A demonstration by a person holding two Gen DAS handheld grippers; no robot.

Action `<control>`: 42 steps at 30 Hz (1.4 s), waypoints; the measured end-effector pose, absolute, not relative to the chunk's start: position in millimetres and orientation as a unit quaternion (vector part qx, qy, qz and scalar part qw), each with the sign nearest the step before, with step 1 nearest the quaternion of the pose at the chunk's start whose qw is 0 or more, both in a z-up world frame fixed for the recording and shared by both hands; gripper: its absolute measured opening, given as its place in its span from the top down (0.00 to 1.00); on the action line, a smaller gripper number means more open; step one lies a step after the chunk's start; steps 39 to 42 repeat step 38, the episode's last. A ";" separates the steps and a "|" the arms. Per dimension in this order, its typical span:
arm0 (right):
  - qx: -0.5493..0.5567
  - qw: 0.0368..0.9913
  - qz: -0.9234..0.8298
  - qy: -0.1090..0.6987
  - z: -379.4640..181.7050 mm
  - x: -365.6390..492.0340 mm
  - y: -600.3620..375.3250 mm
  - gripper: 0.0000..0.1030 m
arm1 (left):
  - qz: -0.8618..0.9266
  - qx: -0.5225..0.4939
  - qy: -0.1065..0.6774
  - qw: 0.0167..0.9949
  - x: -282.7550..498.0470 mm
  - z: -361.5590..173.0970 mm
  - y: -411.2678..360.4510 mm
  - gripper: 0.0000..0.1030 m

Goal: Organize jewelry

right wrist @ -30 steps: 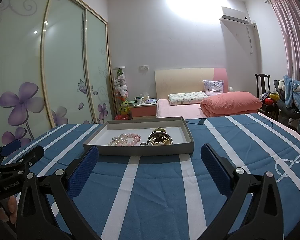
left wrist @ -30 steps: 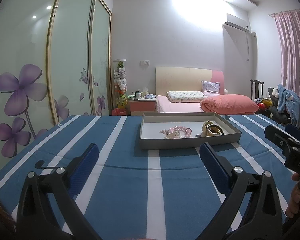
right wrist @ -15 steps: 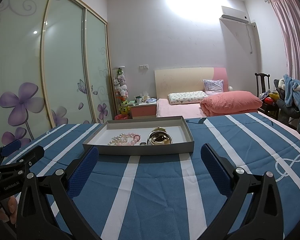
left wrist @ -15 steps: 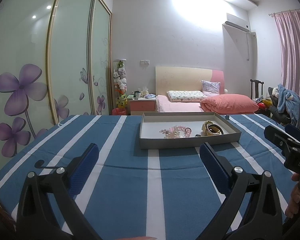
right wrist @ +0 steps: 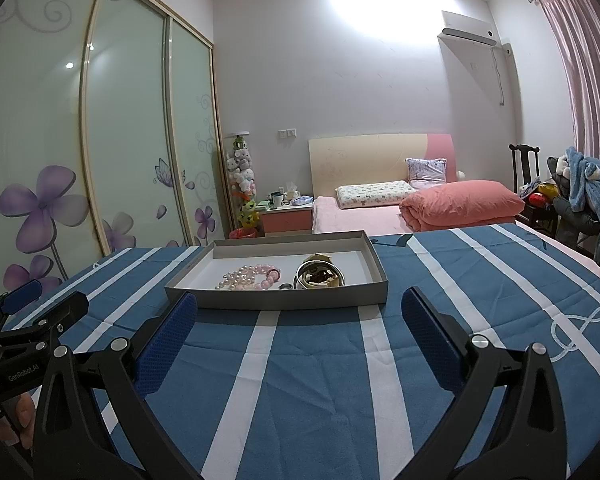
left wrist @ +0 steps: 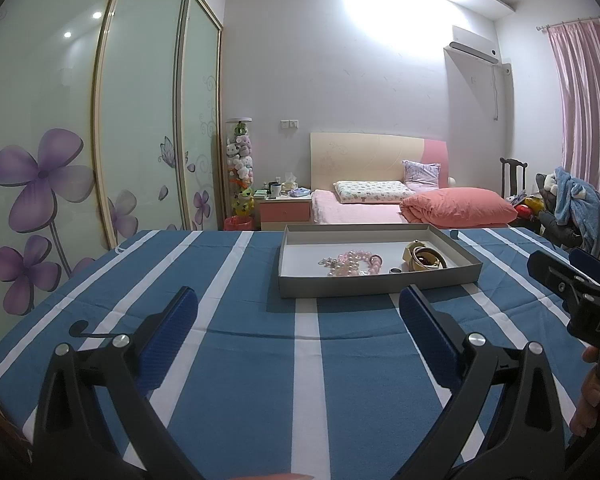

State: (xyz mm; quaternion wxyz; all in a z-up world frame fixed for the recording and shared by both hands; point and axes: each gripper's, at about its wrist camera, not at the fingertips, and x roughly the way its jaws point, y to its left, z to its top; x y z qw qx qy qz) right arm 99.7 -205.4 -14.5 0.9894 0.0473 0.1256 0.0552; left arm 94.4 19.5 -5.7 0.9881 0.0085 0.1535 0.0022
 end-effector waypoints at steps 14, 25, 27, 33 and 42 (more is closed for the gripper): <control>0.048 0.989 0.055 0.126 -13.6 100.1 -206.1 0.02 | 0.002 0.009 0.154 0.988 94.7 -5.7 19.1 0.04; 0.049 0.989 0.055 0.127 -13.7 101.0 -207.8 0.02 | 0.004 0.010 0.152 0.988 93.9 -7.4 18.7 0.04; 0.049 0.989 0.055 0.127 -13.6 101.0 -207.9 0.02 | 0.006 0.011 0.150 0.989 93.5 -8.6 18.7 0.04; 0.049 0.989 0.055 0.127 -14.6 100.5 -208.0 0.02 | 0.005 0.010 0.152 0.988 91.8 -9.6 18.7 0.04; 0.050 0.989 0.055 0.127 -15.0 99.9 -207.5 0.02 | 0.004 0.009 0.152 0.988 92.2 -7.1 19.4 0.04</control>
